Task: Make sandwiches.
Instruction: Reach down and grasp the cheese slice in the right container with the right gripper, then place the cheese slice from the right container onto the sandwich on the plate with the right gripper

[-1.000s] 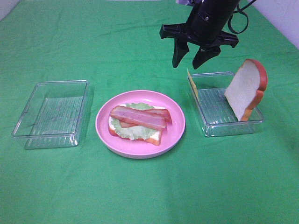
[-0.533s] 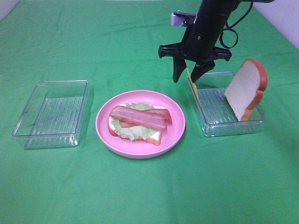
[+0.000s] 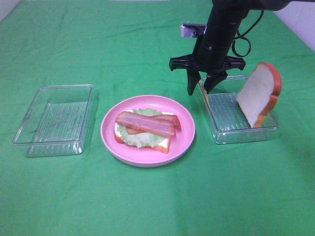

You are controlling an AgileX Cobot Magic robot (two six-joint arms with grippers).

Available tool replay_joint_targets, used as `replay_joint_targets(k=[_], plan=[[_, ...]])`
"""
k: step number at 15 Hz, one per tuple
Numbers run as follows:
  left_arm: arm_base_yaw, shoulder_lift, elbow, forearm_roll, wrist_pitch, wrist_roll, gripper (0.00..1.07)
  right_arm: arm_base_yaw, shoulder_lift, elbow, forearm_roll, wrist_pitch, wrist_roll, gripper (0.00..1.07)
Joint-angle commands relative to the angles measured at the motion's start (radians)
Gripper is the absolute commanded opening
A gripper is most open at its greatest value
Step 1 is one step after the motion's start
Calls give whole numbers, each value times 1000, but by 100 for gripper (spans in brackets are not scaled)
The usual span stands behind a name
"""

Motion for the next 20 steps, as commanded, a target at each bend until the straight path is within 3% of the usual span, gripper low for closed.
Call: replay_joint_targets(k=[1, 6, 12, 20], plan=[[2, -20, 1, 3, -11, 1, 78, 0, 5, -7, -10, 2, 7, 28], [2, -20, 1, 3, -11, 1, 78, 0, 5, -7, -26, 2, 14, 27], [2, -20, 1, 3, -11, 1, 78, 0, 5, -7, -77, 6, 40, 0], [2, -20, 1, 3, -11, 1, 78, 2, -77, -7, -92, 31, 28, 0]])
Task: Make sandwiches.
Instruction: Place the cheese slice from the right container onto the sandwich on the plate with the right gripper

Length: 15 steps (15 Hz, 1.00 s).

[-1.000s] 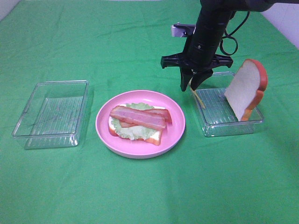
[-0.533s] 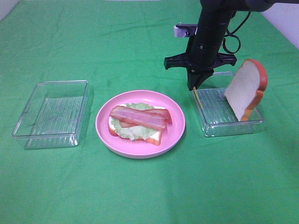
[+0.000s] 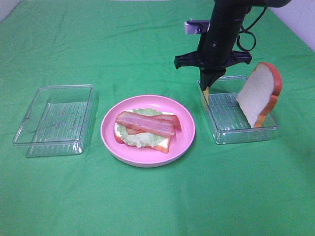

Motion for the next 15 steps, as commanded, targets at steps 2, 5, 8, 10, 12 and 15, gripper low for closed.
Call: replay_joint_targets(k=[2, 5, 8, 10, 12, 15], plan=[[2, -20, 1, 3, -11, 1, 78, 5, -102, -7, 3, 42, -27, 0], [2, -20, 1, 3, -11, 1, 78, 8, -169, -6, 185, 78, -122, 0], [2, -22, 1, 3, -11, 1, 78, 80, -174, 1, 335, 87, -201, 0], [2, -22, 1, 3, -11, 1, 78, 151, -173, 13, 369, 53, -201, 0], [2, -22, 1, 3, -11, 1, 78, 213, -173, 38, 411, 23, -201, 0], [2, -22, 1, 3, -11, 1, 78, 272, -160, 105, 450, -52, -210, 0]])
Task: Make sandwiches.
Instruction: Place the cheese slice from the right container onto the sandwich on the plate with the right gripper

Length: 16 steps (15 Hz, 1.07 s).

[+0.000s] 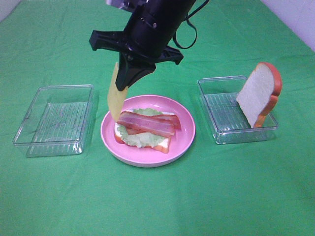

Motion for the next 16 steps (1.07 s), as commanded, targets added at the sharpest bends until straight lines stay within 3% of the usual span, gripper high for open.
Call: replay_joint_targets(k=[1, 11, 16], plan=[[2, -22, 1, 3, -11, 1, 78, 14, 50, 40, 18, -49, -16, 0], [2, -22, 1, 3, -11, 1, 78, -12, 141, 44, -69, -81, 43, 0], [2, -22, 1, 3, -11, 1, 78, -12, 130, 43, -304, -79, 200, 0]])
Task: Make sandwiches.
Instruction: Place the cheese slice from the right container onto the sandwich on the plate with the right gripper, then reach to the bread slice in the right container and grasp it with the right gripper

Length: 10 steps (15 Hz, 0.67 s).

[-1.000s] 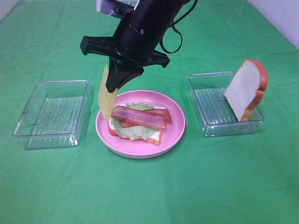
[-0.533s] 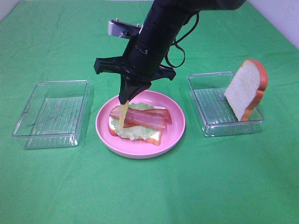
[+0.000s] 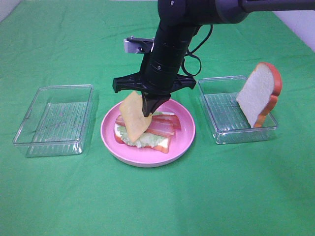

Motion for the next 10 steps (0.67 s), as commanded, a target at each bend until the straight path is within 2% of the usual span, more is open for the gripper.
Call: replay_joint_targets(k=[1, 3, 5, 6, 7, 10], plan=[[2, -22, 1, 3, -11, 1, 78, -3, -9, 3, -66, 1, 42, 4], [2, -22, 1, 3, -11, 1, 78, -2, -9, 3, -68, -1, 48, 25], [2, -22, 1, 3, -11, 1, 78, -2, -9, 3, -73, -5, 46, 57], [2, -22, 1, 3, -11, 1, 78, -2, -12, 3, -88, -5, 46, 68], [2, -22, 1, 3, -11, 1, 78, -2, -20, 3, -108, -3, 46, 71], [2, -22, 1, 3, -11, 1, 78, -2, -65, 3, -169, 14, 48, 71]])
